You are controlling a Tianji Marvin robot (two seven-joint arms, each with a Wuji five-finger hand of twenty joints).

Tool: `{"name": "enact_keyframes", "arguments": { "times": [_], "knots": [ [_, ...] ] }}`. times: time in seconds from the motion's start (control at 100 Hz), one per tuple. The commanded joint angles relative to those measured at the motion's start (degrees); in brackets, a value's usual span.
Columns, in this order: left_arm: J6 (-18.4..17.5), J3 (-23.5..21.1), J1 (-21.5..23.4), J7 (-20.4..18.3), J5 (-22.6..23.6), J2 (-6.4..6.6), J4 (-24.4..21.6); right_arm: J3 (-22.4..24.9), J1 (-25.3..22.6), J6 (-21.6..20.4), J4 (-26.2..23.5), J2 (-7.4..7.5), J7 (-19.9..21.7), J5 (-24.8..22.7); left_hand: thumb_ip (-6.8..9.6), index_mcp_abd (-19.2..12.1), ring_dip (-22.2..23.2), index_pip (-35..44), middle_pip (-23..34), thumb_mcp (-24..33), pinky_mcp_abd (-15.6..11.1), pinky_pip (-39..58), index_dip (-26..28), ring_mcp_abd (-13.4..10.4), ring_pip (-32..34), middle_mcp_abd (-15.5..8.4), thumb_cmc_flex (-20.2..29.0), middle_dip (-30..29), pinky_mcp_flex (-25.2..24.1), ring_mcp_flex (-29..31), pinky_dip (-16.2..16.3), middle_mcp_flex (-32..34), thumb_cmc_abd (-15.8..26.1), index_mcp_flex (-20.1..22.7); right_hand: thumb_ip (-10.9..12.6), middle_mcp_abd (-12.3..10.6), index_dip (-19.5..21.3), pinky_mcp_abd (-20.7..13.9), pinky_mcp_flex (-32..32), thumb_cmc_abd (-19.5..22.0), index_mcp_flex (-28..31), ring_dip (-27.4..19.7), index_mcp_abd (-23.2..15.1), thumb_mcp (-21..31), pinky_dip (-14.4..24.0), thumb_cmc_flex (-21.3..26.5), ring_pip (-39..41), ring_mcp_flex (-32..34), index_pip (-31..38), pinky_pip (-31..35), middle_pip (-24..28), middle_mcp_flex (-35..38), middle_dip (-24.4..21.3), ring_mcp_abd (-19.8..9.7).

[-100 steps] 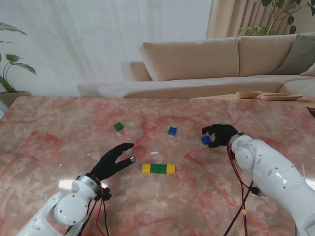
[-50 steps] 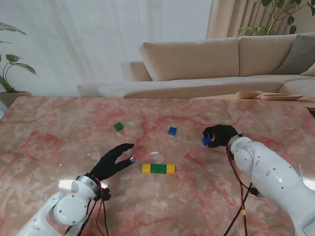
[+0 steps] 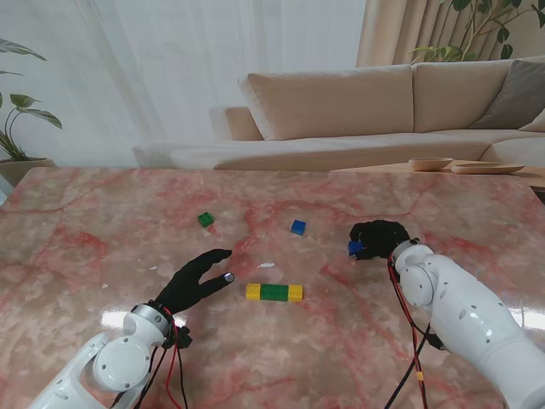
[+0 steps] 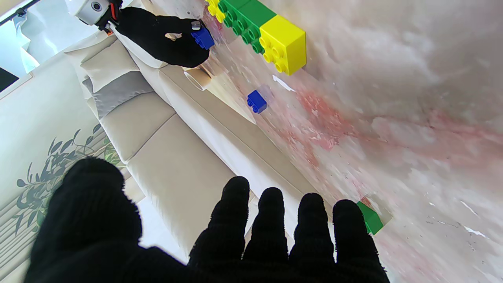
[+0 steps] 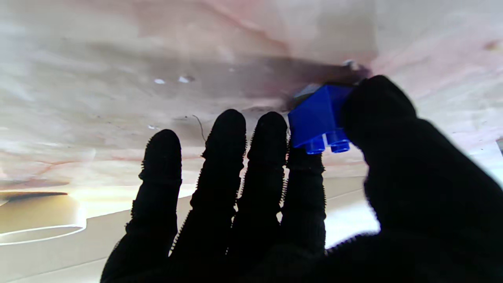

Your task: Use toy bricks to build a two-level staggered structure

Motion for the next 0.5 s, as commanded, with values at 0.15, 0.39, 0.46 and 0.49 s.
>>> {"name": "enact_keyframes", "arguments": {
  "times": [0.15, 0.39, 0.46, 0.49],
  "knots": [
    [-0.4, 0.2, 0.4, 0.6, -0.2, -0.15, 0.5, 4.9, -7.0, 3.5, -9.4, 0.12, 1.9, -2.5, 0.40, -1.6, -0.7, 0.5, -0.8, -0.4, -2.6, -1.6, 0.4, -2.7, -2.1, -1.3, 1.0, -0.3, -0.1, 0.7, -0.1, -0.5, 1.1, 1.3, -1.9, 0.2, -1.7, 1.2, 2.2, 0.2, 6.7, 1.6, -5.6, 4.2, 2.2, 2.7, 2.0, 4.5, 5.2, 4.1, -1.5, 5.7, 1.9, -0.1],
    [-1.0, 0.2, 0.6, 1.1, -0.5, -0.27, 0.7, 9.5, -14.2, 7.3, -20.2, -0.20, 2.8, -4.1, 0.40, -1.7, -0.7, 0.5, -0.8, -0.4, -2.5, -1.6, 0.4, -2.6, -2.1, -1.3, 1.0, -0.3, -0.1, 0.8, 0.1, -0.4, 1.1, 1.4, -1.9, 0.8, -2.8, 2.3, 5.0, -0.2, 12.1, 2.9, -5.9, 5.1, 2.6, 3.0, 4.1, 8.8, 6.1, 7.6, -2.1, 11.2, 3.0, 0.5],
    [-1.2, 0.2, 0.7, 1.1, -0.5, -0.27, 0.8, 10.2, -16.1, 8.2, -23.0, -0.36, 2.7, -4.2, 0.40, -1.6, -0.7, 0.5, -0.8, -0.4, -2.5, -1.6, 0.4, -2.6, -2.1, -1.2, 1.0, -0.3, -0.1, 0.8, 0.1, -0.5, 1.1, 1.4, -1.9, 1.1, -2.9, 2.6, 5.3, -0.3, 13.0, 3.3, -5.6, 5.0, 2.7, 3.1, 4.7, 9.4, 6.2, 8.5, -2.1, 12.2, 3.4, 0.8],
    [-1.2, 0.2, 0.7, 1.1, -0.6, -0.27, 0.8, 10.5, -17.0, 8.6, -24.5, -0.38, 3.0, -4.3, 0.40, -1.6, -0.7, 0.5, -0.8, -0.4, -2.5, -1.6, 0.4, -2.6, -2.1, -1.3, 1.0, -0.3, -0.1, 0.8, 0.2, -0.5, 1.1, 1.4, -1.9, 1.1, -3.0, 2.7, 5.5, -0.3, 13.2, 3.4, -5.7, 4.9, 2.7, 3.1, 4.9, 9.6, 6.2, 8.7, -2.1, 12.4, 3.5, 0.8]
  ]
}}
